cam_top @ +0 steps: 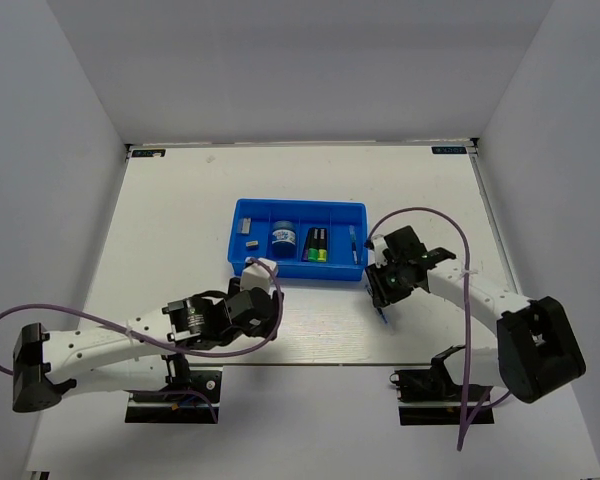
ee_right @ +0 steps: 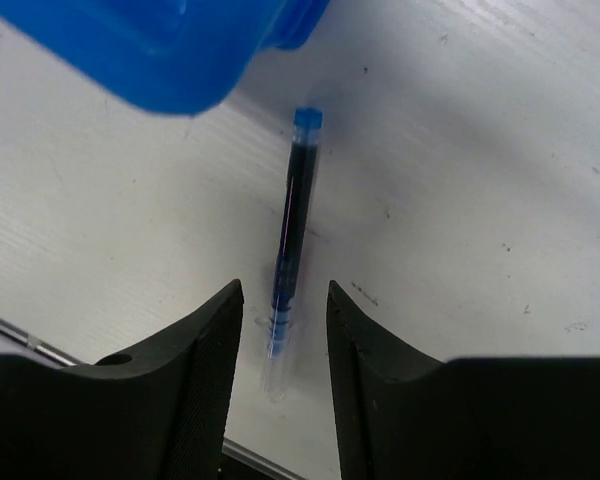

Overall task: Sort the stationery into containers
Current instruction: Grab a piece of stationery with the right arm, then place the stationery into the container

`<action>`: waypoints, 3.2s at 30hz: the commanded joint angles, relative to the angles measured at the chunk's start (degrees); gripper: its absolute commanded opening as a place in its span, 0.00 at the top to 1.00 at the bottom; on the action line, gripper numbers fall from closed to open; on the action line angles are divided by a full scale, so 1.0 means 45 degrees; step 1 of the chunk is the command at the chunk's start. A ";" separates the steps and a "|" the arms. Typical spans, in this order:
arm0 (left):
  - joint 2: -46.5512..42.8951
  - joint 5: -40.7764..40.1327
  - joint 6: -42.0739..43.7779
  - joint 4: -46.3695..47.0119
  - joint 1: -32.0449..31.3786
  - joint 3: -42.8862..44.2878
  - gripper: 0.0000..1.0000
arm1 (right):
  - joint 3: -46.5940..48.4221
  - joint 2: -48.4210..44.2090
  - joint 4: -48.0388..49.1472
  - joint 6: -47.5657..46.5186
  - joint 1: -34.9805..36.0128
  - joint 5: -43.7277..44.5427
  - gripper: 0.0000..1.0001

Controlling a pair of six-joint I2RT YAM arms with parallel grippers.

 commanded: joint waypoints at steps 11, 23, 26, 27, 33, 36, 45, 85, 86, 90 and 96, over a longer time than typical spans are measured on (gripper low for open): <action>-0.0940 -0.0552 -0.0280 -0.0150 -0.0076 -0.0652 0.22 | -0.0845 0.0395 0.1893 0.0821 0.0727 0.1822 0.57; -0.1682 -0.0826 -0.0378 -0.0716 -0.0076 -0.0769 0.22 | -0.0962 0.1294 0.2032 0.1075 0.0650 0.3074 0.68; -0.1780 -0.0865 -0.0397 -0.0852 -0.0057 -0.0730 0.22 | -0.0923 0.1313 0.2110 0.1075 0.0494 0.2762 0.71; -0.1819 -0.0884 -0.0417 -0.0872 -0.0057 -0.0711 0.22 | -0.0904 0.1333 0.2148 0.1036 0.0454 0.2548 0.71; -0.1975 -0.0962 -0.0397 -0.1107 -0.0076 -0.0632 0.22 | -0.0553 0.2015 0.1896 0.0977 0.0220 0.2020 0.79; -0.2053 -0.0982 -0.0397 -0.1204 -0.0057 -0.0593 0.22 | -0.0377 0.2387 0.1876 0.1036 0.0064 0.2038 0.89; -0.2132 -0.1099 -0.0417 -0.1419 -0.0076 -0.0515 0.22 | -0.0279 0.2038 0.1545 0.1172 -0.0171 0.1472 1.00; -0.2307 -0.1236 -0.0338 -0.1985 -0.0076 0.0110 0.22 | 0.7612 0.3715 0.1484 0.4434 -0.0483 -0.0131 1.00; -0.2366 -0.1294 -0.0319 -0.2024 -0.0057 0.0110 0.22 | 0.7728 0.3871 0.1581 0.4434 -0.0503 -0.0110 1.00; -0.2405 -0.1431 -0.0280 -0.2181 -0.0076 0.0090 0.22 | 0.8138 0.4652 0.2071 0.4180 -0.0483 0.0417 1.00; -0.2406 -0.1470 -0.0299 -0.2376 -0.0057 0.0188 0.22 | 0.8939 0.5805 0.1816 0.4122 -0.0484 0.0437 1.00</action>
